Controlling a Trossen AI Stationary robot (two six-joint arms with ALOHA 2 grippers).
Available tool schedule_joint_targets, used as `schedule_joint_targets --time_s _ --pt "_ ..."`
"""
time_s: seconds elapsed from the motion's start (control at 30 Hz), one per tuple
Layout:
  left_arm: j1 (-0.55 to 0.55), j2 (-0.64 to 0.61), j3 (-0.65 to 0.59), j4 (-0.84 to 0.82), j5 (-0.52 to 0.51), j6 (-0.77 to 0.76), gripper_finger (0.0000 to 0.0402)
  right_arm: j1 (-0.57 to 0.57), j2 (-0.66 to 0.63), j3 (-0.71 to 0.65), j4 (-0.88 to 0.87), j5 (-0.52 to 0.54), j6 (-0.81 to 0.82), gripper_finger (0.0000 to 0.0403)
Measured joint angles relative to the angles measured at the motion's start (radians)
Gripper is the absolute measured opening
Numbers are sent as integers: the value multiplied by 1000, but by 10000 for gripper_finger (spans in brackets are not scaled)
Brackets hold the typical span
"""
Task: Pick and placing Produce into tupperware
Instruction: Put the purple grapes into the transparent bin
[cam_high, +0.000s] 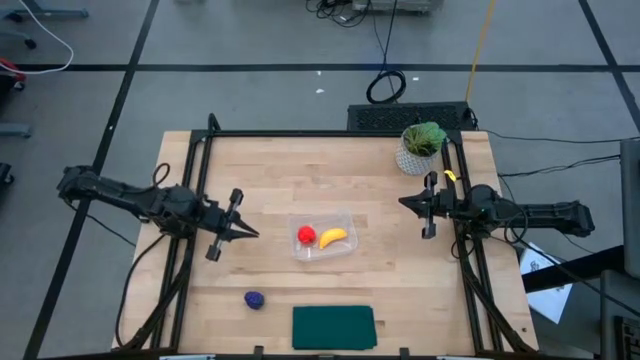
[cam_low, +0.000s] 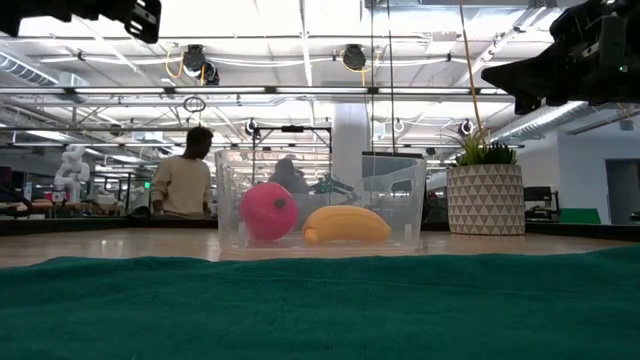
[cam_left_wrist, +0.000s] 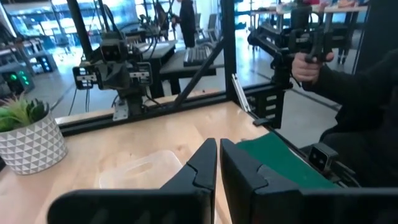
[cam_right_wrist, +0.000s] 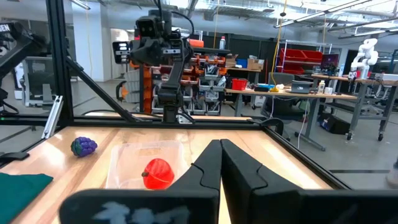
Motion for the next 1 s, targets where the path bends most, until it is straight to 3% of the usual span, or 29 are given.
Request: schedule_joint_targets --time_s 0.2,0.77,1.0 --pt "0 78 51 -20 0 3 26 0 0 0 0 0 1 0" --pt "-114 354 349 -365 -32 -59 26 0 0 0 -9 0 2 0" --pt "-187 420 417 -380 -41 -72 26 0 0 0 -16 0 2 0"
